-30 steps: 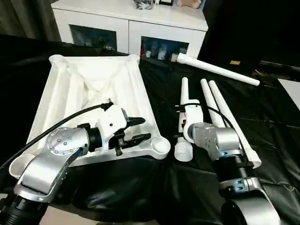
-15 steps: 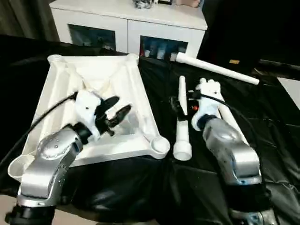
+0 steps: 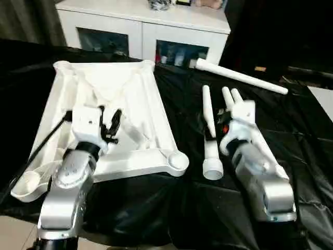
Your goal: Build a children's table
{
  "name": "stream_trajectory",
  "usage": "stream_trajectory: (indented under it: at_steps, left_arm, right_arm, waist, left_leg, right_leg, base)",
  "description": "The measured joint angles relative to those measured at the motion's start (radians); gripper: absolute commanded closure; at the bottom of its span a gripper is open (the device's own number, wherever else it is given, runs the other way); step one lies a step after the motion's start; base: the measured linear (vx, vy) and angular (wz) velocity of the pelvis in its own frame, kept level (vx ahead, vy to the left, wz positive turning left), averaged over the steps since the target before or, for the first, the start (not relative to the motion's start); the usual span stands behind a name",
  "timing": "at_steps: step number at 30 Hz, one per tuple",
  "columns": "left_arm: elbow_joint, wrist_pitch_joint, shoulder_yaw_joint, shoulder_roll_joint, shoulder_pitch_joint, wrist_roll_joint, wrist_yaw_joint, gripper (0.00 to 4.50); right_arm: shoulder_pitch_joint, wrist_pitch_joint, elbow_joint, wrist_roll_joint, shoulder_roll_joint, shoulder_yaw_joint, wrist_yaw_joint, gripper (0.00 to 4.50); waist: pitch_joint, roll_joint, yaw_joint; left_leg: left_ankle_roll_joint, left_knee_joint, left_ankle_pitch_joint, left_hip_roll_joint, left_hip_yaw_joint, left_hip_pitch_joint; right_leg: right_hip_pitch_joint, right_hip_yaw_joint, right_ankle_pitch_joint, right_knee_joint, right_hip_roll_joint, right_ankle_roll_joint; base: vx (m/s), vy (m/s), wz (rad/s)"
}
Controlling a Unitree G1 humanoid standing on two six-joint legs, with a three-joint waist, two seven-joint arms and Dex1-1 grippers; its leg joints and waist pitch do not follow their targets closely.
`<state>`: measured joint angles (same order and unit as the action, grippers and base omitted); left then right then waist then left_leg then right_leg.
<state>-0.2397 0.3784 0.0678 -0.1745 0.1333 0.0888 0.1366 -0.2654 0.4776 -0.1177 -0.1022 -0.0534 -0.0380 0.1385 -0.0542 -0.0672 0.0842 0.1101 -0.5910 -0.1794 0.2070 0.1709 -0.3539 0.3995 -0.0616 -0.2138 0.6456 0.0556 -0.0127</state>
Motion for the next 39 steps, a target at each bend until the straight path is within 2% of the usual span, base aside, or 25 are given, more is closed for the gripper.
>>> stream_trajectory:
  at_steps: [3,8,32,36,39]
  left_arm:
    - [-0.001,0.006,0.0,-0.002,0.0,0.032,0.027,2.11]
    - [-0.01,-0.025,-0.033,-0.042,-0.01,0.034,0.1,2.11]
    - [0.002,-0.036,-0.029,-0.053,-0.005,0.011,0.078,2.11]
    - [0.002,-0.003,-0.028,-0.062,-0.006,0.016,0.092,2.11]
    - [0.001,-0.001,-0.076,-0.153,-0.021,0.016,0.199,2.11]
  right_arm:
    - [0.0,-0.001,0.0,0.0,0.006,-0.005,-0.009,0.0]
    - [0.0,-0.006,0.001,0.0,0.013,-0.009,-0.013,0.0]
    - [0.001,-0.036,0.006,0.015,0.003,-0.011,0.001,0.0]
    - [0.001,-0.017,0.014,0.015,0.002,-0.01,-0.001,0.0]
    - [-0.013,0.06,0.055,0.023,-0.008,-0.01,-0.009,0.0]
  waist:
    - [0.0,0.0,0.001]
    - [0.0,0.0,0.003]
    - [0.0,0.0,0.002]
    - [0.0,0.0,0.002]
    - [0.0,0.0,0.002]
  left_leg:
    - [0.0,0.0,0.0,0.0,0.0,0.0]
    - [0.0,0.0,0.0,0.0,0.0,-0.001]
    - [0.0,0.0,0.0,0.0,0.0,-0.001]
    - [0.0,0.0,0.0,0.0,0.0,-0.001]
    - [0.0,0.0,0.0,0.0,-0.001,0.0]
  right_leg:
    - [0.0,0.0,0.0,0.0,0.0,0.0]
    - [0.0,0.0,0.0,-0.001,0.0,0.0]
    - [0.0,0.0,0.0,0.0,0.0,0.0]
    - [0.0,0.0,0.0,0.0,0.0,0.0]
    - [0.0,0.0,0.0,0.0,0.0,0.0]
  base:
    - [0.0,0.0,0.0]
    - [0.0,0.0,0.0]
    - [0.0,0.0,0.0]
    - [0.0,0.0,0.0]
    - [0.0,0.0,0.0]
